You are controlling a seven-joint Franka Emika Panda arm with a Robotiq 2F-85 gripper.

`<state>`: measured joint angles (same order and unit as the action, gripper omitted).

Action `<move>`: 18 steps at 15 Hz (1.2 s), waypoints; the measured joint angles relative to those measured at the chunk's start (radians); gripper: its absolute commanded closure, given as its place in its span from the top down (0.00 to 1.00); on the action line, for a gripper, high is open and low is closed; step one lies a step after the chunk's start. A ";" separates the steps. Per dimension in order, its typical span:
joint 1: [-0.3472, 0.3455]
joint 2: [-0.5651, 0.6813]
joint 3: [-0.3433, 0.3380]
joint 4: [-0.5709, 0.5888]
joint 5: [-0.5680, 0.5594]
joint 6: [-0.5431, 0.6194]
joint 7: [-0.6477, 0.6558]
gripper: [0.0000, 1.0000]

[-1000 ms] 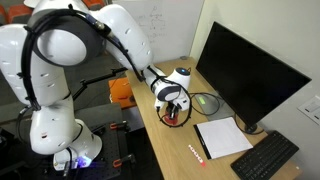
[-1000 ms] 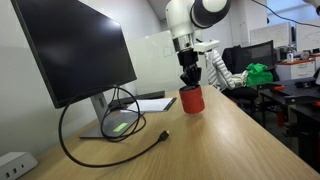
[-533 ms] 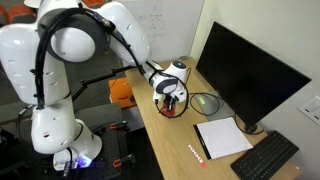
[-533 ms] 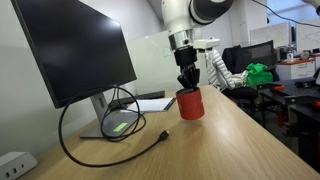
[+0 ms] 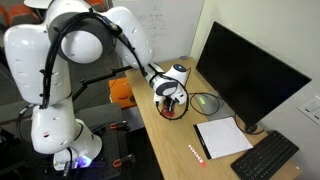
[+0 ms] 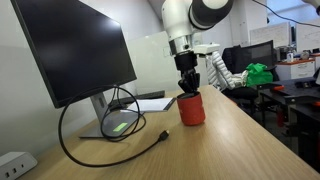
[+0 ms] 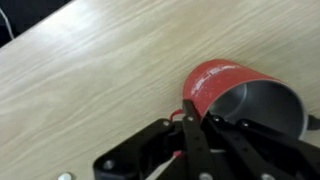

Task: Move the cup slightly to the left on the table

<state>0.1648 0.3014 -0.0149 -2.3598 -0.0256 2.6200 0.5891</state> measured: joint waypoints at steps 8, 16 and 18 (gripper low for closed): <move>-0.003 -0.004 -0.001 -0.008 0.059 0.078 -0.009 0.77; -0.027 -0.220 -0.022 -0.145 0.049 0.062 -0.029 1.00; -0.037 -0.268 -0.019 -0.179 0.038 0.058 -0.040 1.00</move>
<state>0.1279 0.0332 -0.0344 -2.5391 0.0119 2.6783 0.5487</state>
